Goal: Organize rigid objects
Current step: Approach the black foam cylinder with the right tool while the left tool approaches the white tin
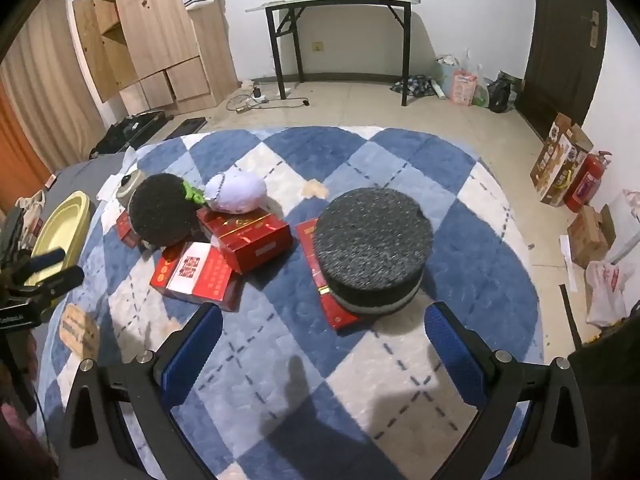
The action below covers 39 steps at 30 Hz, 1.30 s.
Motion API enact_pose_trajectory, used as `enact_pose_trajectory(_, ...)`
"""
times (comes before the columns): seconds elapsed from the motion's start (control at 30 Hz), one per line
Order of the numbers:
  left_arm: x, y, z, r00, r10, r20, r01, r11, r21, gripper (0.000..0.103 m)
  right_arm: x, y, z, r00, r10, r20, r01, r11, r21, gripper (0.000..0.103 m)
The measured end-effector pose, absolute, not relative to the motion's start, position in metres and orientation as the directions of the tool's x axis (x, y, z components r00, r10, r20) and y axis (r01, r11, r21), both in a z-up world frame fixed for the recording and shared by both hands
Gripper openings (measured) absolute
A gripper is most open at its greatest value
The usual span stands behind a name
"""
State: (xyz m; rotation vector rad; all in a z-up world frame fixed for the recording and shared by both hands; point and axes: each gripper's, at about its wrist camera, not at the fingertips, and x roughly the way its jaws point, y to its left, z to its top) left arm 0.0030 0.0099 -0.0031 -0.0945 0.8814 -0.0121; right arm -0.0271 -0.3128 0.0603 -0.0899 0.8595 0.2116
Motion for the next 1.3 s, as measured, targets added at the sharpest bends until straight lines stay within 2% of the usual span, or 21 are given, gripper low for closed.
enact_pose_trajectory(0.2,0.016,0.024,0.0,0.63,-0.033,-0.776,-0.087,0.99,-0.112,0.103,-0.022,-0.321,0.061,0.64,0.134,-0.757,-0.214,0.977,-0.007,0.103)
enact_pose_trajectory(0.4,0.013,0.025,-0.004,0.629,-0.047,-0.776,-0.029,0.996,-0.083,0.103,-0.02,-0.319,0.064,0.64,0.148,-0.754,-0.224,0.975,0.002,0.103)
enact_pose_trajectory(0.6,0.018,0.033,-0.007,0.596,-0.075,-0.8,-0.076,0.986,-0.15,0.103,-0.018,-0.32,0.057,0.658,0.137,-0.74,-0.225,0.974,-0.02,0.103)
enact_pose_trajectory(0.7,0.02,0.026,-0.006,0.598,-0.121,-0.792,-0.033,0.984,-0.175,0.103,-0.017,-0.321,0.059,0.659,0.135,-0.74,-0.226,0.974,-0.023,0.103)
enact_pose_trajectory(0.9,0.033,0.028,-0.003,0.594,-0.109,-0.797,-0.019,0.988,-0.15,0.103,-0.014,-0.322,0.06,0.639,0.136,-0.757,-0.235,0.972,-0.024,0.103)
enact_pose_trajectory(1.17,0.053,0.04,-0.013,0.569,-0.081,-0.818,-0.017,0.994,-0.11,0.103,-0.013,-0.316,0.059,0.673,0.091,-0.734,-0.283,0.949,-0.142,0.103)
enact_pose_trajectory(1.3,0.066,0.039,-0.017,0.563,-0.09,-0.821,-0.011,0.993,-0.117,0.103,-0.007,-0.32,0.058,0.682,0.113,-0.722,-0.283,0.952,-0.118,0.103)
